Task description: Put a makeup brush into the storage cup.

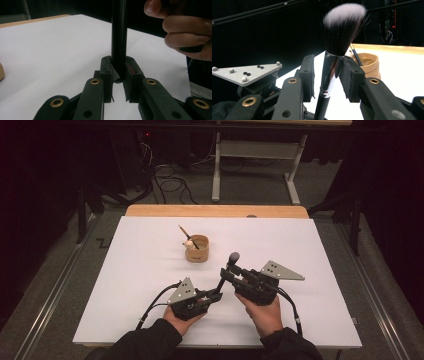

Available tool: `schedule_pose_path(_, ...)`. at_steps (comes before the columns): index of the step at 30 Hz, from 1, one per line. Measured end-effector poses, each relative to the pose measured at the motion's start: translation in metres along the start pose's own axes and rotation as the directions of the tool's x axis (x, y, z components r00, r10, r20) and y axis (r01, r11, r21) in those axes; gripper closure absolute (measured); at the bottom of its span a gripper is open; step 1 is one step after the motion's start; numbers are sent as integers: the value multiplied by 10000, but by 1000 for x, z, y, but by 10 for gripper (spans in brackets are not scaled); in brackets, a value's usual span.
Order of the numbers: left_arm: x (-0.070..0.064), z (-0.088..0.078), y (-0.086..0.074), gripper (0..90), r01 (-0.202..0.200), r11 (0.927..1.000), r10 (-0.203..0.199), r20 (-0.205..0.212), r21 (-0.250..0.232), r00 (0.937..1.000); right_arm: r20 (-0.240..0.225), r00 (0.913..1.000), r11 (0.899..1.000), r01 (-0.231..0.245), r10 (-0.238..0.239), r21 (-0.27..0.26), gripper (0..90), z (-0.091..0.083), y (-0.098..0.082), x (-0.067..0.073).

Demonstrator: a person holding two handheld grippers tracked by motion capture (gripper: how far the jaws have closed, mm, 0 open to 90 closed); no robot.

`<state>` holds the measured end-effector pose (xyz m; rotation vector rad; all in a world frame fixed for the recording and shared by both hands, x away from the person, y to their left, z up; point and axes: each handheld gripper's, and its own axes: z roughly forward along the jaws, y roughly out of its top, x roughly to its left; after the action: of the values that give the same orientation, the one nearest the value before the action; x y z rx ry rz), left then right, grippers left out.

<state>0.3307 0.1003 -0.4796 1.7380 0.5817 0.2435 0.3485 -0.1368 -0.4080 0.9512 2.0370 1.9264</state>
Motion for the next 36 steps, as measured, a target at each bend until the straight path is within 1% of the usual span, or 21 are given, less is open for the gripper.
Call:
schedule_pose_path(8, -1, 0, 0, 793, -34, 10000, 33, -29, -44, 10000, -108, 9997, 9998, -206, 206, -16, 716, 0, -2, -2)
schedule_pose_path(11, -1, 1, -1, 792, -29, 10000, 29, -5, -7, 10000, -138, 9995, 9996, -283, 283, -56, 758, 0, -2, -3)
schedule_pose_path(15, -1, 1, -1, 792, 2, 10000, -2, 3, 17, 10000, -157, 9994, 9995, -305, 304, -85, 767, -1, -2, -4)
schedule_pose_path(17, -1, 2, -1, 792, 20, 10000, -20, 15, 50, 10000, -237, 9991, 9993, -362, 361, -58, 772, -1, -2, -5)
schedule_pose_path(24, -1, 2, -1, 790, -16, 9999, 16, -11, 106, 10000, -325, 9987, 9992, -395, 395, -14, 780, 0, -2, -5)
schedule_pose_path(31, -1, 2, 1, 783, -139, 9997, 141, -84, 190, 9999, -414, 9988, 9996, -269, 269, 3, 783, 0, -2, -3)
schedule_pose_path(32, -1, 2, 1, 777, -152, 9997, 153, -73, 201, 9999, -448, 9987, 9997, -253, 252, -16, 783, -1, -2, -3)
schedule_pose_path(36, -1, 1, 4, 696, -206, 9995, 209, -124, 242, 9997, -503, 9986, 9998, -192, 189, -58, 784, -1, -1, -2)
